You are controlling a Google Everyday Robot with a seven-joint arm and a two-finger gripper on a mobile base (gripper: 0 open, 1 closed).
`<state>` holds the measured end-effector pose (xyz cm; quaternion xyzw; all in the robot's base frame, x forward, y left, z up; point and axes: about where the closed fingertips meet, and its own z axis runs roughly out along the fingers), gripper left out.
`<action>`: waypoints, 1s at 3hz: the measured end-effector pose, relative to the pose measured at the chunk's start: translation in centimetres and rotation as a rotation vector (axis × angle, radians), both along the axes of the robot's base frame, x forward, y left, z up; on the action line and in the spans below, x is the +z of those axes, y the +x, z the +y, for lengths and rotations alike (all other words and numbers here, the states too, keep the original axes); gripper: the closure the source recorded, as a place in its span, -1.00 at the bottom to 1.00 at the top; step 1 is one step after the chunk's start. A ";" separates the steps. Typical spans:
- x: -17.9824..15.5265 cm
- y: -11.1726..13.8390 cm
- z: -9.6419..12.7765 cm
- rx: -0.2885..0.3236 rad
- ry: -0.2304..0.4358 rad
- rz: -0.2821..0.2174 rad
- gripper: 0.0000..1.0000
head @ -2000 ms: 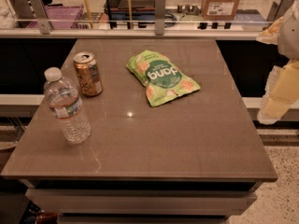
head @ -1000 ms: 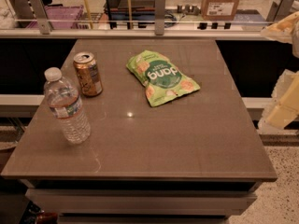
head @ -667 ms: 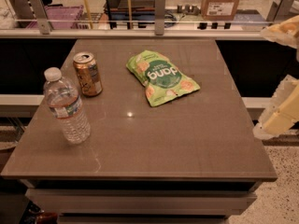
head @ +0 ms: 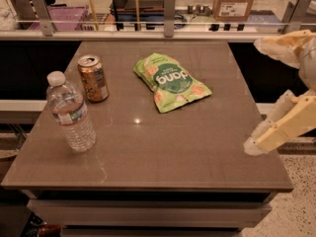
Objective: Pick water bottle
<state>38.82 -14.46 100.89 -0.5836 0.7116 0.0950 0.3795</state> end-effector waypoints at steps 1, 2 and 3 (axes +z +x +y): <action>-0.5 0.2 2.9 0.049 0.146 -0.003 -1.00; -0.5 0.7 3.4 0.050 0.150 -0.012 -1.00; -0.1 2.0 5.0 0.044 0.173 -0.049 -1.00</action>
Offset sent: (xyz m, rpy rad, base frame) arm 0.0023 0.0197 -0.0078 0.1067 -0.0009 0.0348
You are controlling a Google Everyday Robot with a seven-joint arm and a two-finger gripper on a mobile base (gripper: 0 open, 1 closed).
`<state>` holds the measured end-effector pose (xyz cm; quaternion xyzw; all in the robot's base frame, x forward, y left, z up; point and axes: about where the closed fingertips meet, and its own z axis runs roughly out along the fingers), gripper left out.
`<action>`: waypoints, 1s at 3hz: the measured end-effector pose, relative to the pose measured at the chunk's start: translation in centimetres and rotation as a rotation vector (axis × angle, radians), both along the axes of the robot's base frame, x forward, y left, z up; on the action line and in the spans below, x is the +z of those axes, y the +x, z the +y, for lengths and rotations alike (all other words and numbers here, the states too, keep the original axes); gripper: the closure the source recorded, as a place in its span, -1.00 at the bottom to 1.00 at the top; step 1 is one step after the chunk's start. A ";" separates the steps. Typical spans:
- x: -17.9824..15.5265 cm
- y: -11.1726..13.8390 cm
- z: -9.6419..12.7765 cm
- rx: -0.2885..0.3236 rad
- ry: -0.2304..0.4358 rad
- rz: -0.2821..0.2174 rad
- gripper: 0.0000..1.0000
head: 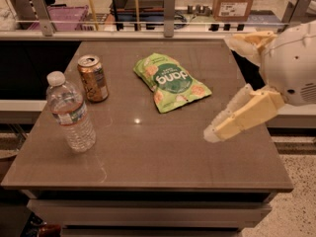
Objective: Pick water bottle
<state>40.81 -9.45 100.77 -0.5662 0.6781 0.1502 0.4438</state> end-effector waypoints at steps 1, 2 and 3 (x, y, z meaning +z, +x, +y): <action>0.0 1.9 1.7 0.005 0.043 -0.032 -1.00; -0.9 3.6 3.6 0.030 0.110 -0.047 -1.00; -2.1 4.7 5.5 0.060 0.190 -0.057 -1.00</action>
Offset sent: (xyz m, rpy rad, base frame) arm 0.0588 0.0544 -0.0222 0.2064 -0.0636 0.0616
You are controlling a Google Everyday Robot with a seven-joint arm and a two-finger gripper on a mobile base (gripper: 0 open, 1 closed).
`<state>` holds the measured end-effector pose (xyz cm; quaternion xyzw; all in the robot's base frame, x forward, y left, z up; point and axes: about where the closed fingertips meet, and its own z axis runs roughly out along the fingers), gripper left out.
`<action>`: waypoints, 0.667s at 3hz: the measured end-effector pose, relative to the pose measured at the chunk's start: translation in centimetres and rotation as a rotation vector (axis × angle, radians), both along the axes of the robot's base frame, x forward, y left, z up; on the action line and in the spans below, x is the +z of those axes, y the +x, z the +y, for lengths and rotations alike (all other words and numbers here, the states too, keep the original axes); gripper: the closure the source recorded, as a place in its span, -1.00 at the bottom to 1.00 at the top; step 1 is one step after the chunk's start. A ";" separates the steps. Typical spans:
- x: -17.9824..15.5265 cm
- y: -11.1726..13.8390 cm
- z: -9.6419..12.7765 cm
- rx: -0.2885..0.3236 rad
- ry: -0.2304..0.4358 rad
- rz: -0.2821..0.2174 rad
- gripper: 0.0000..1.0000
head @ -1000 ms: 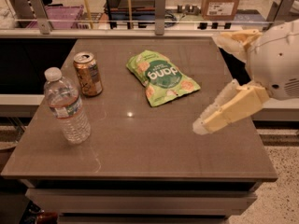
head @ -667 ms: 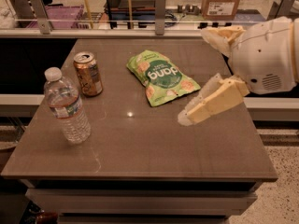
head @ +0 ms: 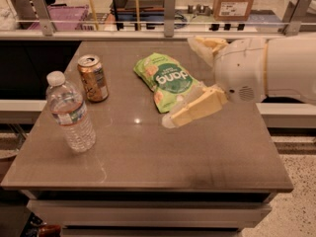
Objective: Pick water bottle
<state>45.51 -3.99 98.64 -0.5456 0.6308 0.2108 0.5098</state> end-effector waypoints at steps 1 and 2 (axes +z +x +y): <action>-0.6 0.7 2.3 0.033 0.068 -0.001 -1.00; -0.7 0.6 4.6 0.045 0.118 -0.009 -1.00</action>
Offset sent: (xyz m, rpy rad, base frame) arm 0.0092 0.0707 -0.0150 0.1887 -0.0065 0.0510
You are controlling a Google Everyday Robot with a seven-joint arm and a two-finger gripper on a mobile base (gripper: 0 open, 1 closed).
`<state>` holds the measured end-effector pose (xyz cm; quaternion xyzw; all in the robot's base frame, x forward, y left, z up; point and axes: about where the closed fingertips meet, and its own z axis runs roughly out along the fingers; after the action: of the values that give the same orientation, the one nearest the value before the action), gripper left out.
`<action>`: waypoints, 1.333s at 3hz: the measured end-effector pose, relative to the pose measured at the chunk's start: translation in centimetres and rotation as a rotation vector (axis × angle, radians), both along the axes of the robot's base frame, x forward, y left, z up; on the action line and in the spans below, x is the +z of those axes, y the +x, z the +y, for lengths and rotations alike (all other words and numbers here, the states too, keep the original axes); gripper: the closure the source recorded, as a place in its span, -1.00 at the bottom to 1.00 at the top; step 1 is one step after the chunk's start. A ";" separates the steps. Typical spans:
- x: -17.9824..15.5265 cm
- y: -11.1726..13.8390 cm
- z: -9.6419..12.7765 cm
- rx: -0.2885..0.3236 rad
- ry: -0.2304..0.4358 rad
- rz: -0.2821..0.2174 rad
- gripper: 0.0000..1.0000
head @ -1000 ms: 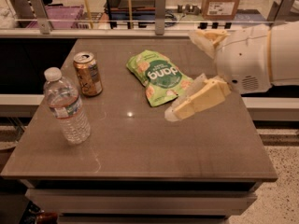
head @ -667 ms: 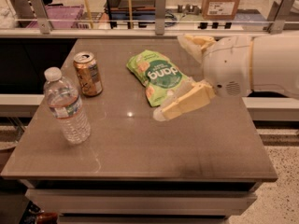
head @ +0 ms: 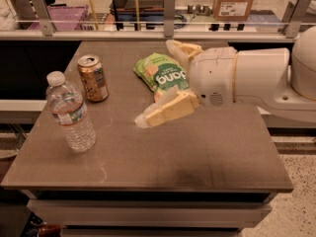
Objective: Pick water bottle
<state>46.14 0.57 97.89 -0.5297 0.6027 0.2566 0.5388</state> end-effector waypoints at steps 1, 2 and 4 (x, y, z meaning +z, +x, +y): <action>-1.1 0.7 4.7 0.014 0.083 -0.004 -1.00; -1.1 0.7 4.7 0.014 0.083 -0.004 -1.00; -1.7 -1.4 6.1 0.055 0.082 0.035 -1.00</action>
Offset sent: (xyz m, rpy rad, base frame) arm 0.0160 0.0606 -0.0246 0.1194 0.0153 0.0127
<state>44.74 6.69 96.17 -0.5188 0.5863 0.3050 0.5423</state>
